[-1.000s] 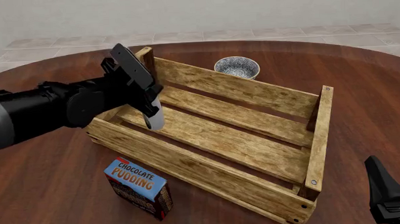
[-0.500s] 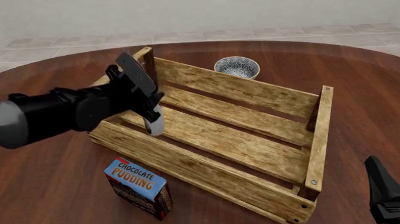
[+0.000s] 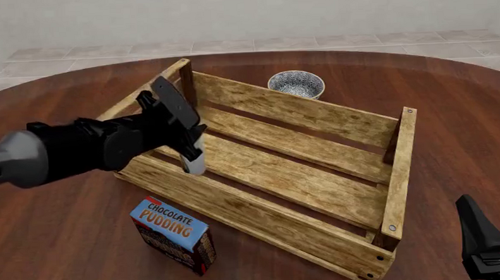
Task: Pick up the salad dressing and put it in the tray.
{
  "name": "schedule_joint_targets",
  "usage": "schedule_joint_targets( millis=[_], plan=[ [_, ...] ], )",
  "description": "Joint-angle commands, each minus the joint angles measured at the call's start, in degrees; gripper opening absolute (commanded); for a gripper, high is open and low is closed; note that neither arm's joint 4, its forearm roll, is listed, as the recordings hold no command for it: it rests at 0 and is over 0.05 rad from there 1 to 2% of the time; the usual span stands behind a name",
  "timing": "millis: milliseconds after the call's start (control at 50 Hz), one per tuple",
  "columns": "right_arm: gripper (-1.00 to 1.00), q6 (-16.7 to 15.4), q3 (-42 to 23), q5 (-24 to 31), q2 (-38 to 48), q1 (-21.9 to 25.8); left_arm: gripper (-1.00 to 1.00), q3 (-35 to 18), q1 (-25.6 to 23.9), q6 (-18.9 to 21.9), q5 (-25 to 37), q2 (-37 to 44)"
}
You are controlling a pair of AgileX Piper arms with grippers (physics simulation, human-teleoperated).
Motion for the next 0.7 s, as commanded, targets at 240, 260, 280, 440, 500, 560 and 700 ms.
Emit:
schedule_joint_targets(
  millis=[240,260,280,440,500,560,700],
  plan=[
    [1.0,0.0,0.0,0.0,0.0,0.0,-1.0,0.95,0.23,1.09,-1.88,1.55],
    [1.0,0.0,0.0,0.0,0.0,0.0,-1.0,0.95,0.23,1.09,-1.88,1.55],
    [1.0,0.01,0.0,0.0,0.01,-0.01,-1.0,1.09,0.29,1.15,-2.01,1.52],
    [1.0,-0.02,0.0,0.01,-0.02,-0.01,-1.0,1.54,0.6,1.18,-2.38,2.05],
    [1.0,0.0,0.0,0.0,0.01,0.01,-1.0,1.69,0.8,1.27,-2.52,2.27],
    [1.0,0.01,0.0,0.0,0.0,0.0,-1.0,1.96,0.78,1.4,-2.67,2.29],
    [1.0,-0.01,0.0,0.0,-0.01,0.0,-1.0,1.9,0.96,1.39,-2.56,2.75]
  ],
)
